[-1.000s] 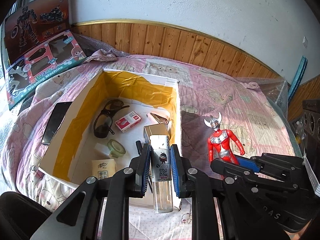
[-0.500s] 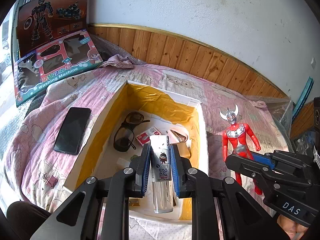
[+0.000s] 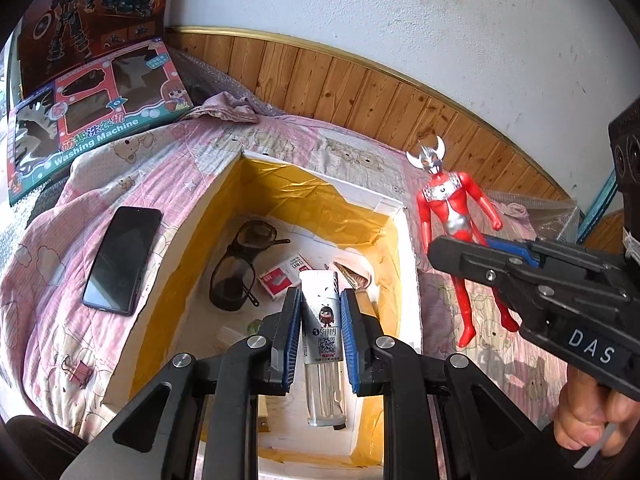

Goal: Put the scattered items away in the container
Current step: 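Carry the white bottle and red figure over the white box with both tools, then open both tools to drop the bottle and red figure into the box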

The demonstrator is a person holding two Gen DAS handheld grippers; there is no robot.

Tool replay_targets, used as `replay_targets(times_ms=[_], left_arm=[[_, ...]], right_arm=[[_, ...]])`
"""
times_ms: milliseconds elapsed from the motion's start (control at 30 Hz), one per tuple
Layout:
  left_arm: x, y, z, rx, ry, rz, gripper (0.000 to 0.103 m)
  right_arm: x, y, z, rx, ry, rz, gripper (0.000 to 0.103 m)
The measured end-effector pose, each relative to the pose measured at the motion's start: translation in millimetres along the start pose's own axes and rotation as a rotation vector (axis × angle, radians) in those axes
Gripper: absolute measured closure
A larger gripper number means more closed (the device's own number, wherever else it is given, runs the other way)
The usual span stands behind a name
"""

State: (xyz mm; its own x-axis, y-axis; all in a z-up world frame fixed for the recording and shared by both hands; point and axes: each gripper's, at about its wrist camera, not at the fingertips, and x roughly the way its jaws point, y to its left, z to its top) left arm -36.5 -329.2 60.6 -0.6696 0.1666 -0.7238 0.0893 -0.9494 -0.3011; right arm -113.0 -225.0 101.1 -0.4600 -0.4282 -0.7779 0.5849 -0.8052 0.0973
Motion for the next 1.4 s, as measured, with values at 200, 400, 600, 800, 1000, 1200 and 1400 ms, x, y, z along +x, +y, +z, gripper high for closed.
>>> replay_targets(times_ms=[200,400,600,800,1000,1200,1400], left_arm=[[22.0,-3.9,2.4,-0.013,0.044,-0.033,0.082],[41.5,-8.6,7.9,-0.008,0.075,-0.031,0.082],[63.4,0.2,16.0,-0.06,0.12,-0.021,0.082],[77.4,2.9,19.9,-0.08,0.158,-0.022,0.082],[92.4,9.6,21.0,-0.116,0.197,-0.011,0.082],[105.8,15.3,26.0,-0.132,0.226,0.007,0.082],[100.2,23.1,33.5,-0.123,0.205,0.066,0.052]], right_arm=[[25.5,-7.8,12.6,-0.021,0.045,0.003,0.087],[55.8,-21.0,20.9,-0.004,0.102,0.019,0.087],[83.8,-31.0,27.1,-0.013,0.161,0.018,0.087],[105.7,-37.6,30.7,-0.033,0.213,0.016,0.087],[123.6,-42.5,34.0,-0.051,0.248,-0.002,0.087],[141.6,-52.2,37.0,-0.031,0.259,-0.026,0.084],[134.6,-66.2,35.6,0.02,0.24,-0.032,0.066]])
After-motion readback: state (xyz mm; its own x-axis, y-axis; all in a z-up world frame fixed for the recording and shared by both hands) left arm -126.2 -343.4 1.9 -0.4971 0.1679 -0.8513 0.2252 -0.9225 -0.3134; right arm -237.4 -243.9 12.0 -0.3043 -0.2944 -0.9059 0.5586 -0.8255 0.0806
